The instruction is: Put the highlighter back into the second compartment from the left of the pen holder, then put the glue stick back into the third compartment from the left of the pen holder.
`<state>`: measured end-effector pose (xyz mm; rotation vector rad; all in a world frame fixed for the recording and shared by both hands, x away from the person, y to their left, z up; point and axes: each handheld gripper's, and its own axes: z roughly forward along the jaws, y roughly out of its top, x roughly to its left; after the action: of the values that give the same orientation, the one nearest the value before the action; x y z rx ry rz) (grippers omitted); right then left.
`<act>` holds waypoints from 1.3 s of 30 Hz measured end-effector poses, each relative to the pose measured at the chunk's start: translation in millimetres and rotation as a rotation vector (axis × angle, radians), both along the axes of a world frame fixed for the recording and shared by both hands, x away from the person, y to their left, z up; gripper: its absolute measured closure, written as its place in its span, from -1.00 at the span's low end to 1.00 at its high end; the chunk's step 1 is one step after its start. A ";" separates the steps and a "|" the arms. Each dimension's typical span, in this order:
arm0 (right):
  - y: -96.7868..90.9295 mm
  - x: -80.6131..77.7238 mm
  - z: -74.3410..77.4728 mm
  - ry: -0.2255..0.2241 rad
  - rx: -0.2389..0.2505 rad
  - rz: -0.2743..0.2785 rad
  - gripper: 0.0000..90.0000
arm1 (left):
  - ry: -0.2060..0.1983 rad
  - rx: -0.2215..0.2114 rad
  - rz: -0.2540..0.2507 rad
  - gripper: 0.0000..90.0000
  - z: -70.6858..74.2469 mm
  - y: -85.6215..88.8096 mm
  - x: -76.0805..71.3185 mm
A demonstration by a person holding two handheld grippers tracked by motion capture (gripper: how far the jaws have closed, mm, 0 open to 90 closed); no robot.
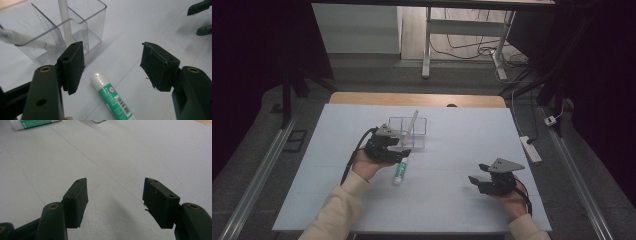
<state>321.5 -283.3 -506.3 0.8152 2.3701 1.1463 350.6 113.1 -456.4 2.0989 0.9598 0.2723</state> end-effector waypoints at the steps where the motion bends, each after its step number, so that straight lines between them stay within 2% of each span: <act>1: 0.0 0.0 0.0 0.000 -0.001 -0.001 -0.19 | 0.006 0.002 0.000 -0.22 -1.2 -0.1 0.1; 15: 0.3 -0.2 0.1 0.000 -0.006 0.004 -0.19 | 0.028 0.024 -0.003 -0.23 -10.0 -4.1 1.2; 28: -0.1 -0.9 1.0 -0.003 0.001 0.004 -0.18 | 0.051 0.072 0.004 -0.24 -22.9 -9.2 5.2; 39: -0.1 -0.8 0.8 -0.003 -0.002 0.004 -0.19 | 0.070 0.088 0.012 -0.27 -30.0 -14.6 9.9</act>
<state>320.8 -283.4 -505.4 0.8072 2.3714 1.1459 360.5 98.5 -486.4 2.1960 1.0185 0.2529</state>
